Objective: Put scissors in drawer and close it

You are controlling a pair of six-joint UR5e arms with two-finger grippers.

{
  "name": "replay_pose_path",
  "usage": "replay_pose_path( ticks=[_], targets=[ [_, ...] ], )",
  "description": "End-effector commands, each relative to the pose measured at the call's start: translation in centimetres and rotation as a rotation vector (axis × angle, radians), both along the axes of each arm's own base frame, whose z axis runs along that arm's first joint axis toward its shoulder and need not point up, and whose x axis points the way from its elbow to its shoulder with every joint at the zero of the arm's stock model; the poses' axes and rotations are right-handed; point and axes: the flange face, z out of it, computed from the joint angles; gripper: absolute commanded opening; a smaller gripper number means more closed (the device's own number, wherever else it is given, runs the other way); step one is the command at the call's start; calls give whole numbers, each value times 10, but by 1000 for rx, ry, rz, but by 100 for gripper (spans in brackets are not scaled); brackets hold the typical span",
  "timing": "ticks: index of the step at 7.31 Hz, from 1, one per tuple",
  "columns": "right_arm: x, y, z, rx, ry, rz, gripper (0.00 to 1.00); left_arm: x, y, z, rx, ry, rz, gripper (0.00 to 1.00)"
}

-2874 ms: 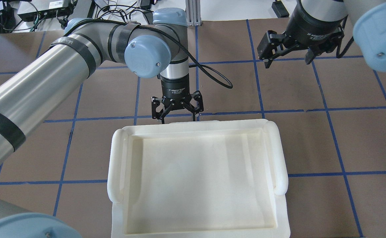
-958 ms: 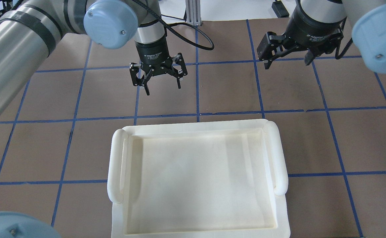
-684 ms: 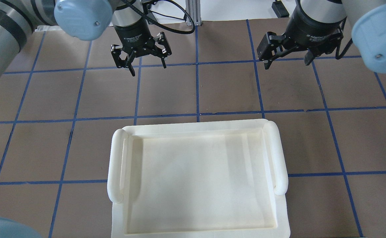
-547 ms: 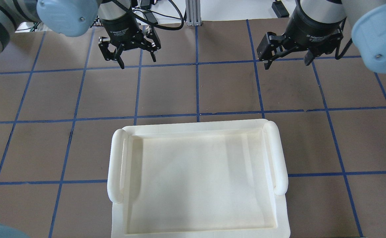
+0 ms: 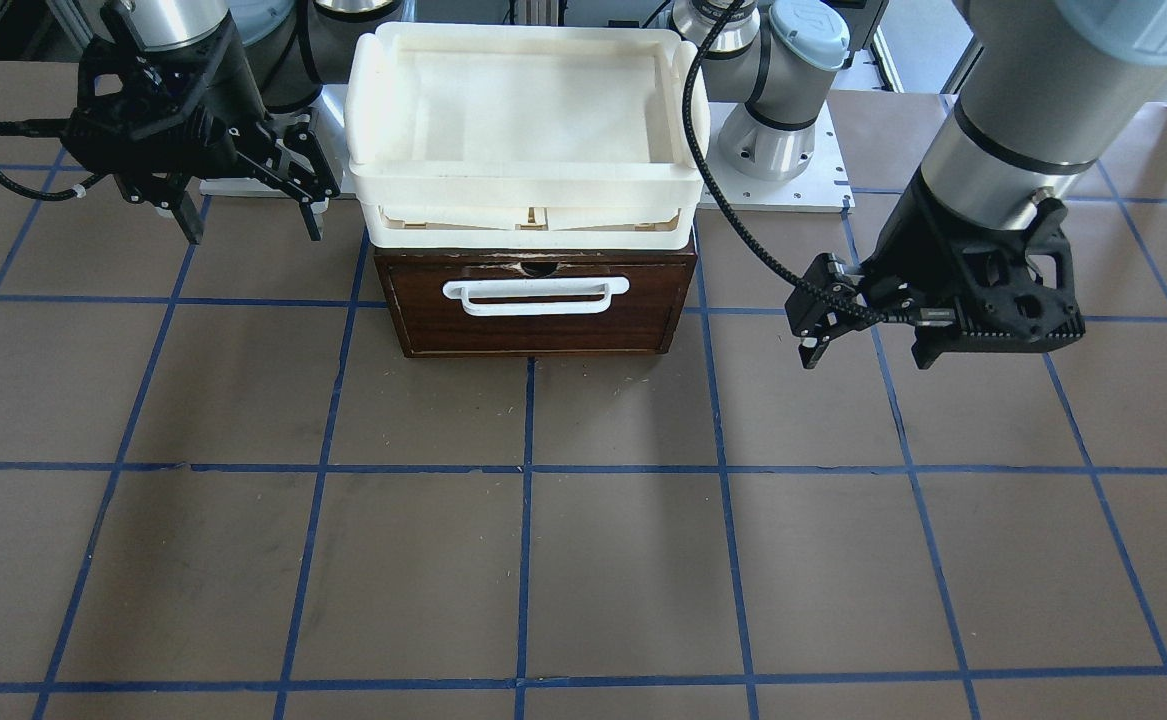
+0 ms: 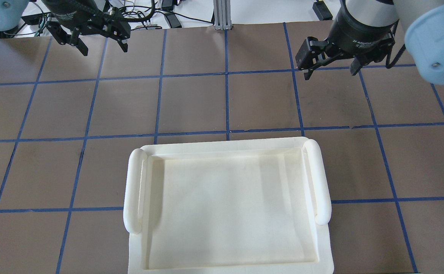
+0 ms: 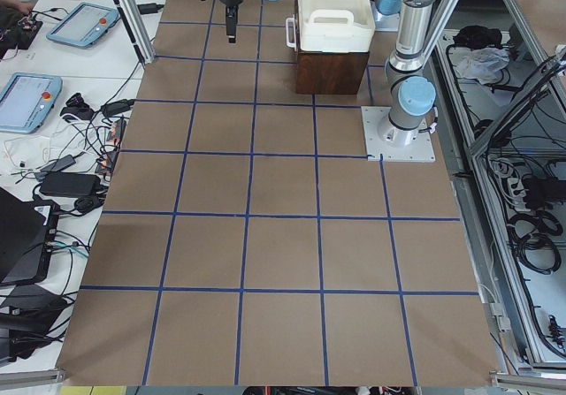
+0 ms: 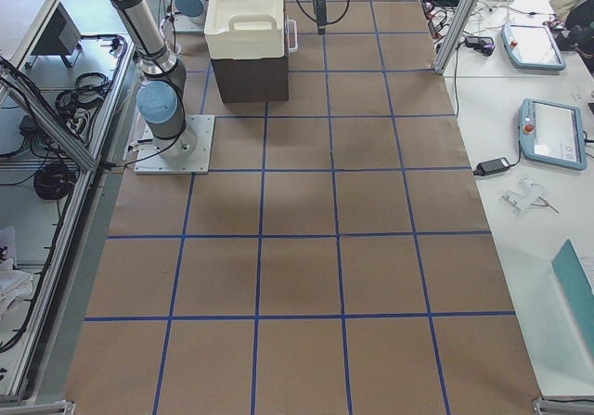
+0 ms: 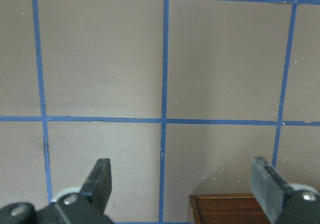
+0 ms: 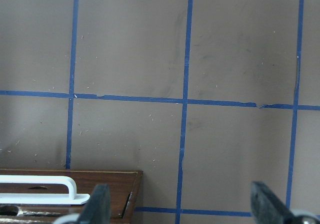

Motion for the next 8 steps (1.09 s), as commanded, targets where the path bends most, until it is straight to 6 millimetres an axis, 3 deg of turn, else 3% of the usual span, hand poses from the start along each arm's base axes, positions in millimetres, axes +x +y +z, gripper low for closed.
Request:
replay_pose_path(
  ticks=[1, 3, 8],
  targets=[
    [0, 0, -1, 1, 0, -1, 100, 3, 32, 12, -18, -3, -8, 100],
    [0, 0, -1, 1, -5, -5, 100, 4, 44, 10, -21, -5, -6, 100],
    [2, -1, -1, 2, -9, 0, 100, 15, 41, 7, -19, -3, 12, 100]
  ],
)
